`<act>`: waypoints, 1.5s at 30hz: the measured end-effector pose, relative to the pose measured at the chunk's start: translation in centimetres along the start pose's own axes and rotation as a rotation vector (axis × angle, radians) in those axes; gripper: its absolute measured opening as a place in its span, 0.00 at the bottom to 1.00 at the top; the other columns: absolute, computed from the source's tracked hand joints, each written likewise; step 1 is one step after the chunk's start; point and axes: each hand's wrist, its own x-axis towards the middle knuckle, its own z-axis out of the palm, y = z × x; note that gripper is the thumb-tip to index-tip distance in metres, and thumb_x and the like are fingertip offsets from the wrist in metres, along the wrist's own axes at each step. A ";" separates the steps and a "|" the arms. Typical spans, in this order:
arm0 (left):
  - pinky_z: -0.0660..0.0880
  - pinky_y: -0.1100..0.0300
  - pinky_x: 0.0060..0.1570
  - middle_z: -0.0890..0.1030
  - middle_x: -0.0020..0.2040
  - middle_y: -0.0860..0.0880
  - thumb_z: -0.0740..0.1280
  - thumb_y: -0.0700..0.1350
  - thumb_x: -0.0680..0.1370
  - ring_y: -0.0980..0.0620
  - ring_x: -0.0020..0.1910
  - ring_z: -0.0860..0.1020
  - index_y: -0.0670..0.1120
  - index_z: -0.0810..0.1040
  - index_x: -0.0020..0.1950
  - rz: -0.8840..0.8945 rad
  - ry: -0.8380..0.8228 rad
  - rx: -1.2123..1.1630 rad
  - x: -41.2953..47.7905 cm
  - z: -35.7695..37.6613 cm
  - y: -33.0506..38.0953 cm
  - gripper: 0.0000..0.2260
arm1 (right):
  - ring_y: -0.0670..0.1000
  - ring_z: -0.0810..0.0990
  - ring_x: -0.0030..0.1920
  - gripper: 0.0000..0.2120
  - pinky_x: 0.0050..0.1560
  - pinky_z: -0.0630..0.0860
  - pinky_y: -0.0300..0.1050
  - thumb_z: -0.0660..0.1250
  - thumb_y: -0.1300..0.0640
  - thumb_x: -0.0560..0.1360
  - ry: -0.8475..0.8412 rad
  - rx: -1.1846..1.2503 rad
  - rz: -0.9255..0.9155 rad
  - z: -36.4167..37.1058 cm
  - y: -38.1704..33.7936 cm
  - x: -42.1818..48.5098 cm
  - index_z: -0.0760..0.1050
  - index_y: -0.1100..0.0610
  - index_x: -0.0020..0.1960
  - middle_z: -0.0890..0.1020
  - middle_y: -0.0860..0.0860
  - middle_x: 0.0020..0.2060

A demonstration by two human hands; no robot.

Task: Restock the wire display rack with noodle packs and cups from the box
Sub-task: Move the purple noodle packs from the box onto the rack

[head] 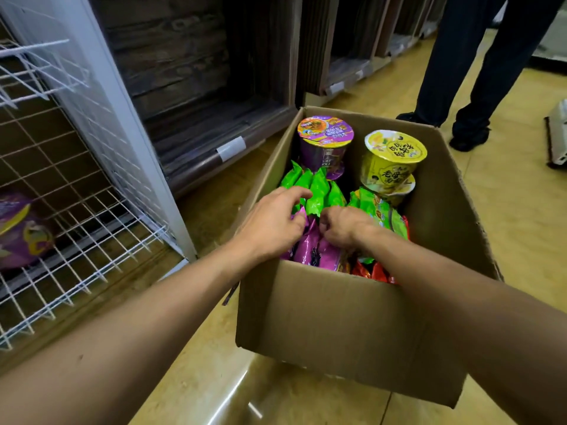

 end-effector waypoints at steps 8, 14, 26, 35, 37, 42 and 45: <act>0.73 0.50 0.68 0.79 0.66 0.49 0.66 0.44 0.80 0.50 0.66 0.77 0.54 0.73 0.72 -0.061 -0.035 -0.186 0.8 -0.3 0.0 0.20 | 0.54 0.81 0.46 0.12 0.46 0.78 0.52 0.64 0.66 0.75 0.154 0.432 -0.022 -4.5 3.0 -1.6 0.76 0.50 0.53 0.83 0.54 0.47; 0.70 0.49 0.71 0.75 0.71 0.53 0.70 0.49 0.79 0.54 0.70 0.73 0.54 0.69 0.75 -0.021 -0.093 -0.249 1.4 -1.0 0.5 0.25 | 0.50 0.83 0.40 0.09 0.41 0.81 0.42 0.63 0.68 0.80 0.057 0.757 -0.178 -7.6 3.2 -3.5 0.77 0.56 0.50 0.84 0.54 0.41; 0.79 0.49 0.60 0.86 0.55 0.54 0.75 0.55 0.75 0.56 0.53 0.84 0.51 0.77 0.65 -0.026 -0.102 -0.438 1.4 -4.8 1.9 0.20 | 0.47 0.81 0.35 0.11 0.41 0.79 0.38 0.60 0.72 0.80 0.101 1.126 -0.591 -9.8 -1.1 -2.8 0.76 0.59 0.49 0.82 0.54 0.39; 0.80 0.44 0.57 0.87 0.47 0.53 0.76 0.61 0.67 0.52 0.48 0.86 0.51 0.83 0.55 -0.202 0.174 -0.394 0.7 -8.8 -1.1 0.21 | 0.37 0.77 0.39 0.07 0.44 0.73 0.32 0.63 0.60 0.83 0.343 0.793 -0.512 -8.5 -1.5 -0.7 0.80 0.58 0.56 0.81 0.48 0.44; 0.80 0.45 0.58 0.87 0.47 0.54 0.77 0.57 0.72 0.55 0.47 0.86 0.51 0.83 0.55 -0.216 0.165 -0.428 0.6 -9.4 -1.8 0.16 | 0.43 0.74 0.39 0.14 0.44 0.72 0.40 0.62 0.51 0.84 0.342 0.742 -0.453 -7.7 -0.5 -0.4 0.80 0.60 0.49 0.78 0.50 0.42; 0.80 0.51 0.57 0.86 0.53 0.52 0.76 0.53 0.75 0.54 0.51 0.85 0.48 0.77 0.64 -0.234 0.118 -0.487 0.3 -10.4 -1.9 0.20 | 0.51 0.81 0.46 0.28 0.53 0.80 0.55 0.60 0.36 0.80 0.206 0.793 -0.345 -6.6 0.6 -0.3 0.78 0.61 0.59 0.82 0.60 0.51; 0.80 0.58 0.51 0.85 0.53 0.52 0.75 0.52 0.76 0.56 0.49 0.84 0.48 0.75 0.66 -0.256 0.130 -0.511 0.2 -10.6 -1.8 0.21 | 0.54 0.85 0.48 0.22 0.54 0.81 0.52 0.58 0.39 0.82 0.128 0.925 -0.265 -6.0 0.9 -0.2 0.77 0.55 0.62 0.83 0.55 0.53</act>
